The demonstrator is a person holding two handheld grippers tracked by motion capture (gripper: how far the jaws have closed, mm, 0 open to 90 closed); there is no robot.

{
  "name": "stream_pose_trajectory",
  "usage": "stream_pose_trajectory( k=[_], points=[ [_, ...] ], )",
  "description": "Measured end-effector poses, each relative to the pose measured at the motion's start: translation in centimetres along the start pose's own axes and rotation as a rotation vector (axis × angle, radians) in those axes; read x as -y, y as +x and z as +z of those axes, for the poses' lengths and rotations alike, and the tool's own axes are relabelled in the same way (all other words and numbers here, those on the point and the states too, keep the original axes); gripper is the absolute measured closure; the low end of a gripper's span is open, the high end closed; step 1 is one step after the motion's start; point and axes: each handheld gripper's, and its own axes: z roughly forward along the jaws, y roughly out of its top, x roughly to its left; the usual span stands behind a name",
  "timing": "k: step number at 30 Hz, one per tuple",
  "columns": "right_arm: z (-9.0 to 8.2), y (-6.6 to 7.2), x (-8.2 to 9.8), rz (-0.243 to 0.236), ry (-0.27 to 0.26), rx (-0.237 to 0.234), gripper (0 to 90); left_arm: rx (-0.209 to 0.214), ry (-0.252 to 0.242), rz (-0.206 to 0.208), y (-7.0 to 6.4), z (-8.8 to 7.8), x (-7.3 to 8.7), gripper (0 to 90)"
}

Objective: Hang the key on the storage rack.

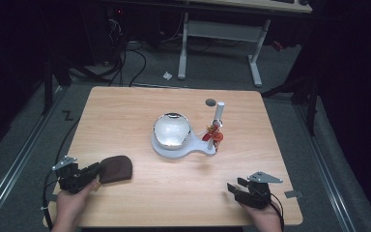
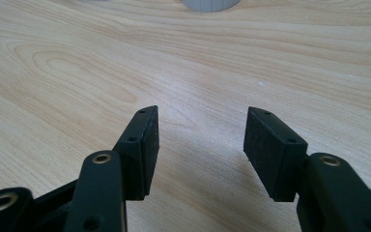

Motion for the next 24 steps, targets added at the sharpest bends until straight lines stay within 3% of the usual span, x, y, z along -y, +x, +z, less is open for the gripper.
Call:
stream_pose_trajectory(
  k=[4, 7, 16, 24],
  points=[
    [0.0, -0.2, 0.1, 0.007, 0.001, 0.005, 47.3, 0.005, 0.005, -0.008, 0.1, 0.1, 0.0, 63.9],
    [-0.1, -0.2, 0.1, 0.008, -0.004, 0.005, 47.4, -0.007, -0.003, 0.020, -0.2, 0.1, 0.1, 67.1],
    [0.1, -0.2, 0.0, 0.002, -0.001, -0.001, 46.9, -0.030, -0.012, 0.038, -0.6, 0.1, 0.3, 69.8],
    [0.1, -0.4, 0.1, 0.003, -0.003, -0.006, 46.8, -0.073, -0.031, 0.088, -1.2, 0.0, 0.6, 71.9]
  ],
)
